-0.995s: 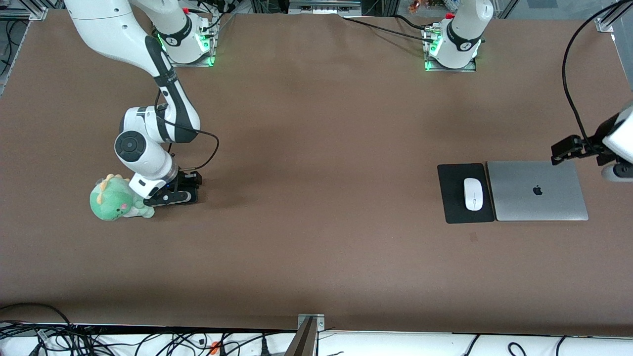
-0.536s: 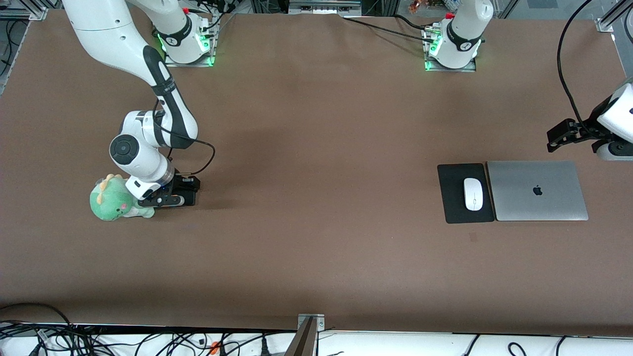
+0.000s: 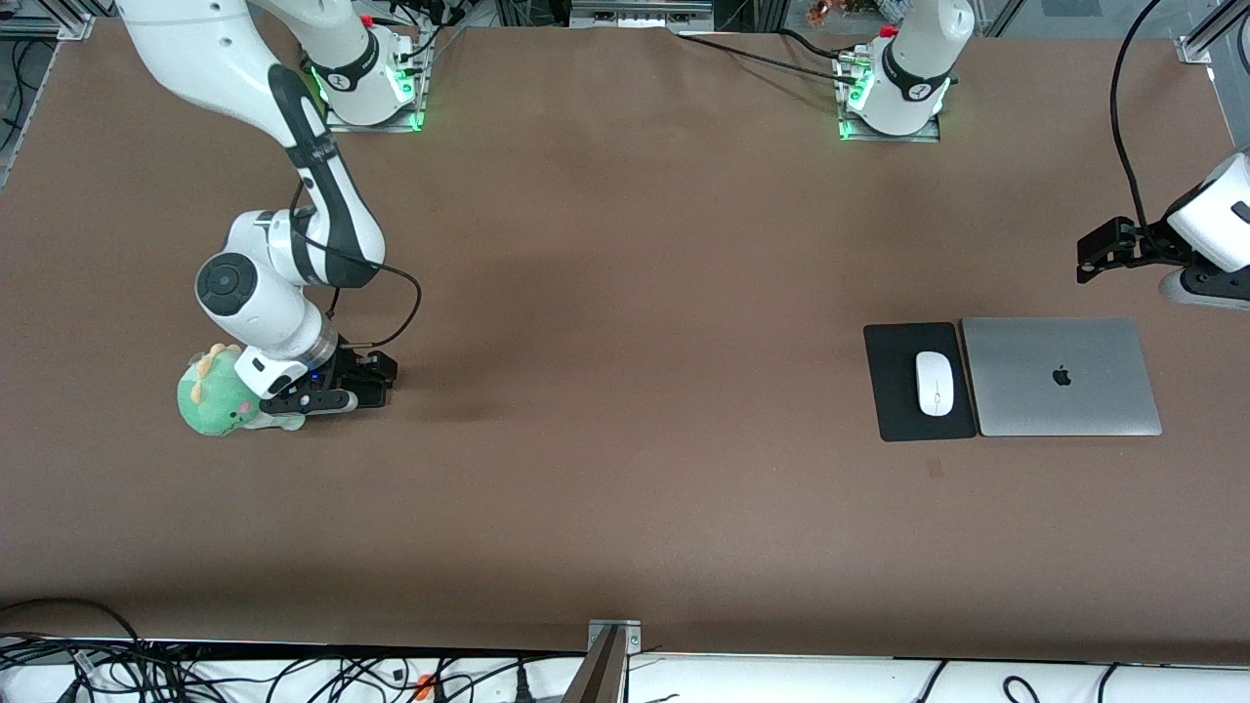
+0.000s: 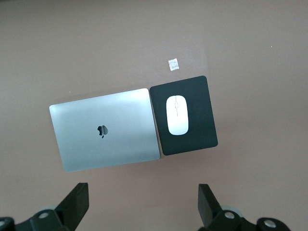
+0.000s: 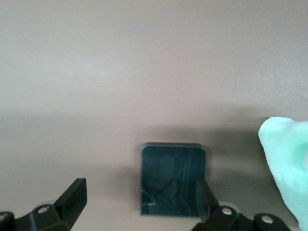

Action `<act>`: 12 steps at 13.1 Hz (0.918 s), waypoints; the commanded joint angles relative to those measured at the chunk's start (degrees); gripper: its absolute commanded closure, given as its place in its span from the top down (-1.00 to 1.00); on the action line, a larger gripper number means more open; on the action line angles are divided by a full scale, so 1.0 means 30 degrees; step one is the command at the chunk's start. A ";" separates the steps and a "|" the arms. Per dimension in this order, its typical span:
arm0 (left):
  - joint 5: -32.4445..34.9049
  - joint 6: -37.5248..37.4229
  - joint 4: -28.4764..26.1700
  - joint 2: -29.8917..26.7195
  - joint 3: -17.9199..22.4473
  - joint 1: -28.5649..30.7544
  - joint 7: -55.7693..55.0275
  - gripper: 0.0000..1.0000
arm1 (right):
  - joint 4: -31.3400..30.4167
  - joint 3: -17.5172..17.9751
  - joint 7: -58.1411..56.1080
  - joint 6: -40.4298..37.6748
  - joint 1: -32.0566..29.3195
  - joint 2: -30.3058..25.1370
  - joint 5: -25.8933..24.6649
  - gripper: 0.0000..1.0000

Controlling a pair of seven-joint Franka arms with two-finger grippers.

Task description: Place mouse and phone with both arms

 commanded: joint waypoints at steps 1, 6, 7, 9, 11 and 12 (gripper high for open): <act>-0.0244 -0.0061 0.0316 0.0035 0.0082 0.0038 0.0469 1.00 | 0.1101 0.0102 0.0914 -0.4309 0.0022 -0.2418 0.0244 1.00; -0.0273 0.0029 0.0316 0.0064 0.0140 0.0126 0.0498 1.00 | 0.1282 -0.0394 0.0947 -0.9675 -0.0007 -0.7544 -0.0048 1.00; -0.0331 0.0029 0.0258 0.0064 0.0140 0.0213 0.0498 1.00 | 0.1340 -0.0512 0.0889 -1.0556 -0.0007 -0.8307 -0.0252 1.00; -0.0158 0.0029 0.0286 0.0064 0.0170 0.0214 0.0498 1.00 | 0.2242 -0.0571 0.0888 -1.2168 -0.0036 -0.9163 -0.0984 1.00; -0.0156 0.0058 0.0286 0.0122 0.0140 0.0214 0.0498 1.00 | 0.4378 -0.0776 0.0743 -1.3898 -0.0589 -0.8408 -0.1190 1.00; -0.0127 0.0058 0.0315 0.0152 0.0169 0.0214 0.0498 1.00 | 0.5257 -0.0689 0.0481 -1.4746 -0.1289 -0.7852 -0.0931 1.00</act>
